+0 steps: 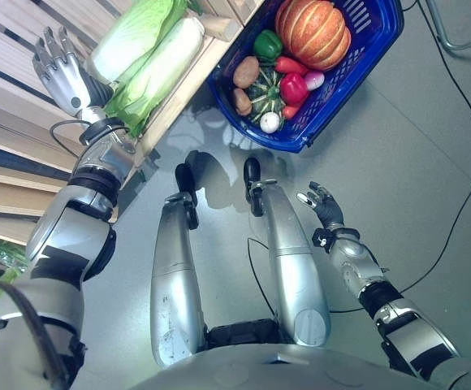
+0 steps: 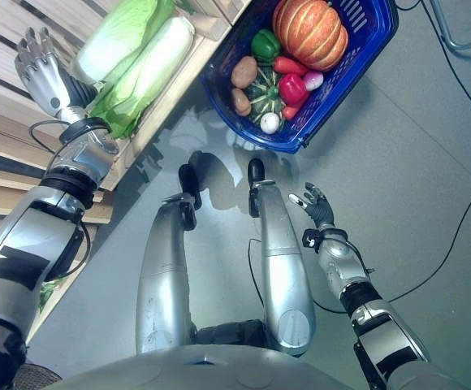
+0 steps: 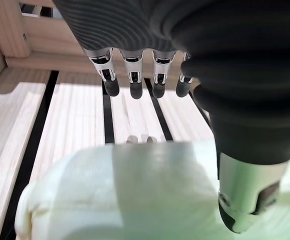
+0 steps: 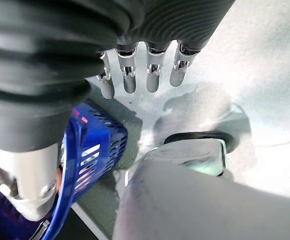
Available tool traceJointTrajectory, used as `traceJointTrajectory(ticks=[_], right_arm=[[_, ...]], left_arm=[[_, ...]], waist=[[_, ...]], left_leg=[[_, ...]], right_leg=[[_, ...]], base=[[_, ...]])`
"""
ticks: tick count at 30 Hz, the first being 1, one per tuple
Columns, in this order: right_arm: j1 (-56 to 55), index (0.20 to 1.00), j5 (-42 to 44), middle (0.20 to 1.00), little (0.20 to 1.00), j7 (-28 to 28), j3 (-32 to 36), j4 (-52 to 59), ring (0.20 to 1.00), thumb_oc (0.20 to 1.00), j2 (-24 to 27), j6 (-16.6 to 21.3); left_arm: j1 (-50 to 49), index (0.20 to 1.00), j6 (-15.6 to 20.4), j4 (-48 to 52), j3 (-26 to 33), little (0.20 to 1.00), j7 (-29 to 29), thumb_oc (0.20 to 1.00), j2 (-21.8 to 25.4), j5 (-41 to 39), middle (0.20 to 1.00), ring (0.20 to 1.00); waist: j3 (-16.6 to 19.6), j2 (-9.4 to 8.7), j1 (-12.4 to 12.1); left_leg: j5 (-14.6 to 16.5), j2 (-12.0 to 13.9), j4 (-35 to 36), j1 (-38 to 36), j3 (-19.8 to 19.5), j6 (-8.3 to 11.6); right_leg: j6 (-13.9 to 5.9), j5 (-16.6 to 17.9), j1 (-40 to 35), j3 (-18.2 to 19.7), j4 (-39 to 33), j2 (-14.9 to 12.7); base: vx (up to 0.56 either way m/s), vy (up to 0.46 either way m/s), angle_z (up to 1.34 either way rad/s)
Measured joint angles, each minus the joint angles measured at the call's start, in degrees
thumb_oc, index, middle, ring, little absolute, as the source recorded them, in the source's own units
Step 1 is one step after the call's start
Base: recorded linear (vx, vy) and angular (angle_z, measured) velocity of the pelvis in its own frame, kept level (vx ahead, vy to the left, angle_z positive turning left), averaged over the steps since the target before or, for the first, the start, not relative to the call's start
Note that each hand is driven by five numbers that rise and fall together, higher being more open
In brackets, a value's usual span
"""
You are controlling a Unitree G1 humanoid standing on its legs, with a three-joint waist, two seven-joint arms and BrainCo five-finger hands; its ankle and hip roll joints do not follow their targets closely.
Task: Pick up fruits and vegetables into the basket
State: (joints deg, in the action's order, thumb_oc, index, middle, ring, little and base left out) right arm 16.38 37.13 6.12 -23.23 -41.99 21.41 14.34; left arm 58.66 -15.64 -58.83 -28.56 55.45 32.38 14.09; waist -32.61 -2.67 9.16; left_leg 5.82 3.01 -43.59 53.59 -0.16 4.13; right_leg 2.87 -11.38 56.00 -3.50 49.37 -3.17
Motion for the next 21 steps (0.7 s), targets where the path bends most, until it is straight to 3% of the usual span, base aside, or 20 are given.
traceJointTrajectory(ticks=[4,5,6,7,10,11,12,21], right_arm=[[-0.2,1.0,0.0,1.0,1.0,0.95,-0.01,0.79,1.0,1.0,-0.1,0.21],[-0.2,1.0,0.0,1.0,1.0,1.06,0.01,0.8,1.0,1.0,-0.1,0.21],[-0.2,1.0,-0.01,1.0,1.0,1.05,0.0,0.82,1.0,1.0,-0.1,0.25],[-0.19,1.0,-0.04,1.0,1.0,1.04,-0.01,0.83,1.0,1.0,-0.1,0.36],[-0.18,1.0,-0.02,1.0,1.0,1.04,0.0,0.98,1.0,1.0,-0.08,0.65],[-0.18,1.0,-0.01,1.0,1.0,1.05,0.0,1.0,1.0,1.0,-0.06,0.66],[-0.19,1.0,0.0,1.0,1.0,1.05,0.01,1.22,1.0,1.0,-0.04,0.66],[-0.21,1.0,0.57,1.0,1.0,1.01,0.0,2.02,1.0,1.0,-0.03,0.81]], left_arm=[[0.35,1.0,-0.62,0.04,-1.56,1.0,-3.62,1.0,-0.14,0.0,1.0,1.0],[0.35,0.896,-0.86,0.05,-2.11,0.896,-3.95,0.896,-0.15,0.01,0.896,0.896],[0.37,0.699,-1.21,0.09,-2.19,0.699,-4.13,0.699,-0.15,0.05,0.699,0.699],[0.45,0.586,-1.63,0.12,-2.19,0.586,-4.35,0.586,-0.15,0.08,0.586,0.586],[1.35,0.388,-2.37,-0.09,-2.32,0.388,-4.75,0.388,-0.05,0.64,0.388,0.388],[1.73,0.241,-2.8,-0.51,-3.17,0.241,-4.78,0.241,-0.04,0.76,0.241,0.241],[1.79,0.2,-2.88,-0.6,-3.38,0.2,-5.08,0.2,-0.04,1.19,0.2,0.2],[2.76,0.2,-4.43,-1.18,-5.37,0.2,-3.01,0.2,0.04,1.81,0.2,0.2]], waist=[[0.0,-0.02,0.25],[0.0,-0.02,0.25],[0.0,-0.02,0.24],[0.0,-0.02,0.23],[0.0,-0.02,0.32],[0.0,-0.02,0.4],[0.01,-0.03,0.55],[-0.06,-0.17,0.69]], left_leg=[[0.03,-0.05,-0.21,1.08,0.04,0.05],[0.02,-0.05,-0.18,1.09,0.05,0.03],[0.02,-0.05,-0.14,1.08,0.04,0.03],[0.03,-0.04,-0.1,1.12,0.06,0.05],[0.03,0.0,-0.03,1.5,0.11,0.05],[0.03,0.0,-0.03,1.53,0.11,0.04],[0.03,-0.01,-0.03,1.54,0.11,0.04],[0.03,0.04,-0.06,2.01,0.09,0.04]], right_leg=[[-0.02,0.01,1.14,0.08,0.25,-0.05],[-0.03,0.01,1.19,0.1,0.25,-0.03],[-0.01,0.0,1.22,0.13,0.25,0.0],[-0.01,-0.01,1.31,0.17,0.24,0.03],[-0.01,-0.01,1.75,0.22,0.22,0.08],[-0.02,-0.01,1.75,0.21,0.2,0.08],[-0.03,0.0,1.75,0.21,0.17,0.07],[-0.03,0.0,2.15,0.16,0.18,0.08]], base=[[0.0,0.0,0.0],[0.0,0.0,0.0],[0.0,0.0,0.0],[0.0,0.0,0.0],[0.0,0.0,0.0],[0.0,0.0,0.0],[0.0,0.0,0.0],[0.0,0.0,0.0]])
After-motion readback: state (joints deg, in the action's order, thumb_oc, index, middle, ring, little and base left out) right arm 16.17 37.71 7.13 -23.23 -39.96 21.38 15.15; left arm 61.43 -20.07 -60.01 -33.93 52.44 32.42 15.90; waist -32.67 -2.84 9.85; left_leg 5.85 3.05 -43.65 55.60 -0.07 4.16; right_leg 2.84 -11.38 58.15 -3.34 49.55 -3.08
